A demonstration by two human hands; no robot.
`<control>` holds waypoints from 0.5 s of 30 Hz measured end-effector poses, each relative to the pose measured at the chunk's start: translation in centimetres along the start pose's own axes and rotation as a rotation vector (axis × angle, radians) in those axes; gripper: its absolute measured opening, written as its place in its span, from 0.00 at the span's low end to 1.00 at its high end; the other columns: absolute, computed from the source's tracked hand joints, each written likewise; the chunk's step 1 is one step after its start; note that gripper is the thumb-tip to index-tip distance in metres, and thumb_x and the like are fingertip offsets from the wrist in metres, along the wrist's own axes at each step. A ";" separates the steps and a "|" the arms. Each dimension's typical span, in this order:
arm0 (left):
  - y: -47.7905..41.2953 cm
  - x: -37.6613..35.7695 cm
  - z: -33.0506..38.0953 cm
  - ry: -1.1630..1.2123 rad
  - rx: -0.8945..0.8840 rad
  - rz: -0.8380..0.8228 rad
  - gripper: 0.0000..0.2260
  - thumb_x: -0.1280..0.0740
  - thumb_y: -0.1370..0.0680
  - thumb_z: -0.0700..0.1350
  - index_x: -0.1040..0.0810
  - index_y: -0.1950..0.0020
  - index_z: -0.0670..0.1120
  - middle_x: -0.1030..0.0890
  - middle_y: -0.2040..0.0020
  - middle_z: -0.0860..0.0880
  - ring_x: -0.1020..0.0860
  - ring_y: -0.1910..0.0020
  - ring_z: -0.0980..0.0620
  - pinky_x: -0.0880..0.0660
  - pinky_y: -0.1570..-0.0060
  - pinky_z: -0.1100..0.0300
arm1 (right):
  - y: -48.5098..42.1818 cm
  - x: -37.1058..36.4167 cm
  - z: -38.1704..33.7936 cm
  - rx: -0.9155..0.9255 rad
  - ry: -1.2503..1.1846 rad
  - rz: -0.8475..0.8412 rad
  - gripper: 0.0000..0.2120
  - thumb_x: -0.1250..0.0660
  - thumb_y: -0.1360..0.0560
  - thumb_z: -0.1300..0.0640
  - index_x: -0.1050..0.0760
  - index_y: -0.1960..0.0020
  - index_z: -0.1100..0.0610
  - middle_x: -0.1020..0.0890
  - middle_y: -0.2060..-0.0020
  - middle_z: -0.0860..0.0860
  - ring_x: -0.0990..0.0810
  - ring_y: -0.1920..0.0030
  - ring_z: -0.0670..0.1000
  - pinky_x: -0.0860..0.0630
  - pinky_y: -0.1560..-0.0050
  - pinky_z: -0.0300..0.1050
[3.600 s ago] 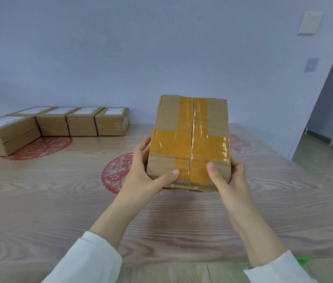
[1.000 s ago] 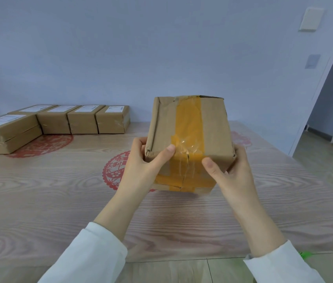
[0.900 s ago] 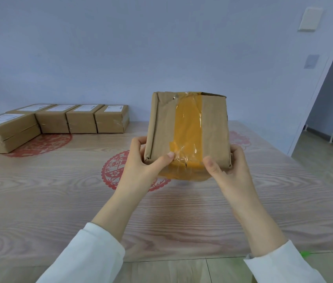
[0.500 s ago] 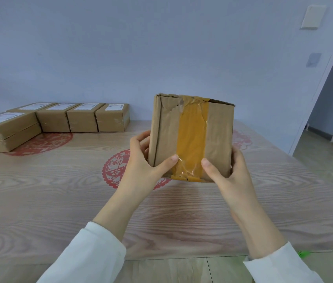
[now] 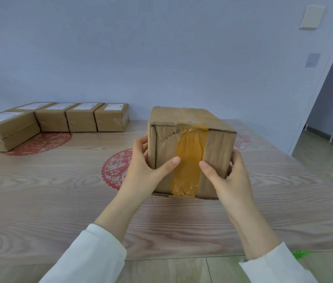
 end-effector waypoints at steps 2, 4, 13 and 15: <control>-0.1 0.7 0.1 -0.015 0.007 0.060 0.32 0.28 0.40 0.57 0.35 0.40 0.51 0.25 0.43 0.53 0.24 0.46 0.62 0.23 0.50 0.64 | 0.1 -0.4 -0.1 0.007 -0.011 -0.028 0.24 0.25 0.33 0.52 0.32 0.42 0.48 0.23 0.44 0.50 0.22 0.45 0.46 0.22 0.48 0.45; -0.1 0.9 0.1 -0.032 0.007 0.077 0.30 0.28 0.40 0.57 0.35 0.43 0.50 0.24 0.45 0.53 0.24 0.48 0.63 0.24 0.52 0.65 | 0.4 -0.6 -0.4 -0.008 -0.052 -0.050 0.22 0.25 0.36 0.48 0.32 0.47 0.46 0.22 0.46 0.47 0.21 0.47 0.43 0.23 0.51 0.41; 0.1 0.8 1.0 -0.008 -0.103 0.070 0.38 0.27 0.36 0.51 0.45 0.32 0.62 0.33 0.42 0.70 0.33 0.48 0.82 0.32 0.48 0.80 | 0.4 -0.4 -1.9 0.050 -0.040 -0.010 0.19 0.26 0.37 0.47 0.34 0.53 0.46 0.21 0.56 0.42 0.23 0.60 0.30 0.26 0.62 0.26; 0.2 1.0 1.2 0.046 -0.123 0.081 0.36 0.27 0.35 0.48 0.43 0.34 0.63 0.31 0.40 0.67 0.31 0.45 0.80 0.31 0.48 0.79 | 0.5 -0.6 -2.1 0.048 -0.055 -0.028 0.24 0.28 0.41 0.43 0.33 0.50 0.46 0.21 0.54 0.41 0.22 0.57 0.32 0.24 0.59 0.29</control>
Point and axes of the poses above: each hand's wrist, its own y-axis away from the middle knuckle, its own x-axis out of the back of the hand, z = x × y, the point moved 10 cm from there along -y, towards the middle knuckle
